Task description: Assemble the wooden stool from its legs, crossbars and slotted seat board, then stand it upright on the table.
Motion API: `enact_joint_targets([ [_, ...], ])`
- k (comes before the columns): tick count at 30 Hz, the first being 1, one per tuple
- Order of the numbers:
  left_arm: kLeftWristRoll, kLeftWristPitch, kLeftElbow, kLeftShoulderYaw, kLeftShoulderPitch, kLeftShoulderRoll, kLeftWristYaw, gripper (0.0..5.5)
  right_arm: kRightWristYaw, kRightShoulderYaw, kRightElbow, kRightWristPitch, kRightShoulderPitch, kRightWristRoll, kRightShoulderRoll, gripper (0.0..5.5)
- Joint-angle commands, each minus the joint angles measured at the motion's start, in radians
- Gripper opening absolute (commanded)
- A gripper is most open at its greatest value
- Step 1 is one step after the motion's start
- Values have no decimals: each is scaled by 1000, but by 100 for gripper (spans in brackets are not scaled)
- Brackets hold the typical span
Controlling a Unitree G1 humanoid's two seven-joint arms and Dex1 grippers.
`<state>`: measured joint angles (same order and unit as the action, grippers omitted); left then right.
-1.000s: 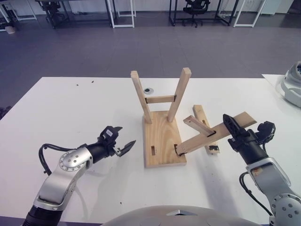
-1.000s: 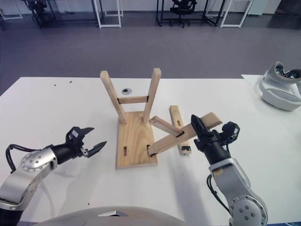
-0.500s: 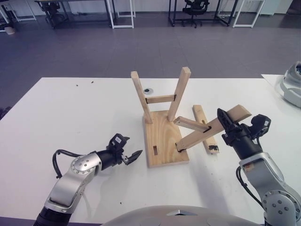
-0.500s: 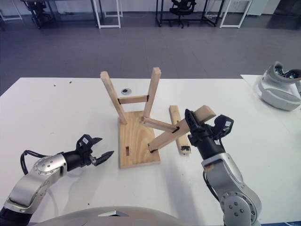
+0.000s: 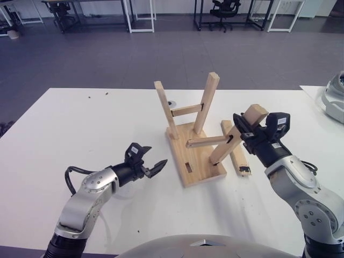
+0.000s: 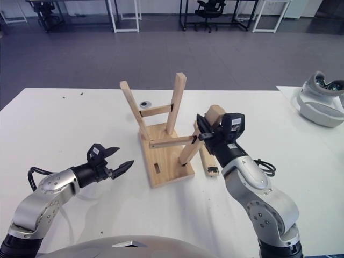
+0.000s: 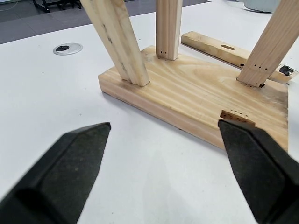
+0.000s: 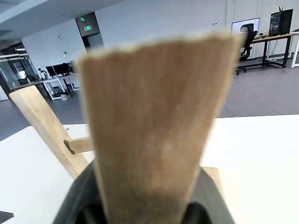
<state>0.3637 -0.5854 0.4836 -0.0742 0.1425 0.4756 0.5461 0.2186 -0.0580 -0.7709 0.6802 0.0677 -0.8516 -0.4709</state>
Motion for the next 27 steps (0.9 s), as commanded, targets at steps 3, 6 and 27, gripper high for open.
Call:
enact_joint_targets([
  [3,3,-24,33,-10,-17,-6,-15,424,14,50,111,165,96,107,-53,106],
  [6,0,-23,30,-20,-23,-14,-20,424,5,33,152,135,74,96,-18,106],
  [27,-24,14,-27,6,-76,-41,-40,424,-247,-311,154,-45,-460,-153,-33,417],
])
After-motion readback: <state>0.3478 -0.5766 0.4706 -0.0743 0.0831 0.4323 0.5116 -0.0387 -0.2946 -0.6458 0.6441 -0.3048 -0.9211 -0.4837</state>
